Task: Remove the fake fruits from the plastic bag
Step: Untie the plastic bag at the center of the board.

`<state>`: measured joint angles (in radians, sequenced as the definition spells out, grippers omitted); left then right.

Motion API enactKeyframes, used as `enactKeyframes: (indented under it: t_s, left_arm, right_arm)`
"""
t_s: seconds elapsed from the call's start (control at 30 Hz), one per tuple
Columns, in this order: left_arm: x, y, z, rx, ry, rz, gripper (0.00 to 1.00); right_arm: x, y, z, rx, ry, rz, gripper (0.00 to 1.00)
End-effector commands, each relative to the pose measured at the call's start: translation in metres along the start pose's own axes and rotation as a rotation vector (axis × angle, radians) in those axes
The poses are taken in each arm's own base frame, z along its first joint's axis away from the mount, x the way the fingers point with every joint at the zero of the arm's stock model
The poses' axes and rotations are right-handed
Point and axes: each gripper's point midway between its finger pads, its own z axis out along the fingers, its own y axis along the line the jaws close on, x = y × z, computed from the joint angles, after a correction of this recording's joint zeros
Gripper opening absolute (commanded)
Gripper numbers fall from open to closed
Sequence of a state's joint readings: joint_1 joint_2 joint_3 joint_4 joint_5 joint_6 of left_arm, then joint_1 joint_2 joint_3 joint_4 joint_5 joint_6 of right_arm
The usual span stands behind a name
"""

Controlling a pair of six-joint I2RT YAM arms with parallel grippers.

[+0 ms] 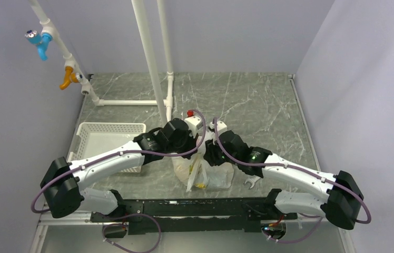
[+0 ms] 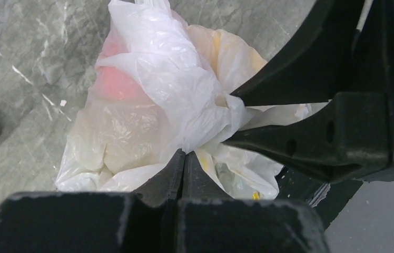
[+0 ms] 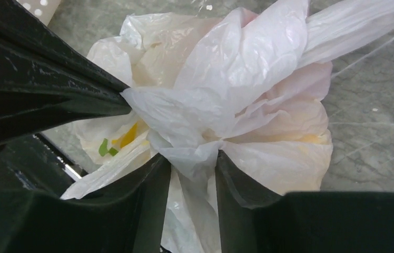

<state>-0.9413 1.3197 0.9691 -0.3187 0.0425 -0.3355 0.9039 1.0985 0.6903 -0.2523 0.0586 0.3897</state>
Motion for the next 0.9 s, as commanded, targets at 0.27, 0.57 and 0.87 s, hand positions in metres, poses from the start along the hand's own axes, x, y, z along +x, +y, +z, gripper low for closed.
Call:
enactKeyframes:
  t_s: [0.27, 0.57, 0.87]
  left_arm:
    - [0.002, 0.053, -0.036, -0.324, -0.090, -0.193, 0.00]
    - [0.015, 0.071, -0.077, -0.394, -0.193, -0.277, 0.00]
    - [0.012, 0.050, -0.094, -0.232, -0.254, -0.240, 0.00]
  right_arm:
    - [-0.036, -0.009, -0.028, 0.073, -0.207, 0.009, 0.09]
    - [-0.014, -0.054, -0.034, 0.309, -0.176, 0.084, 0.00]
    - [-0.022, -0.046, -0.035, 0.256, -0.174, 0.009, 0.00]
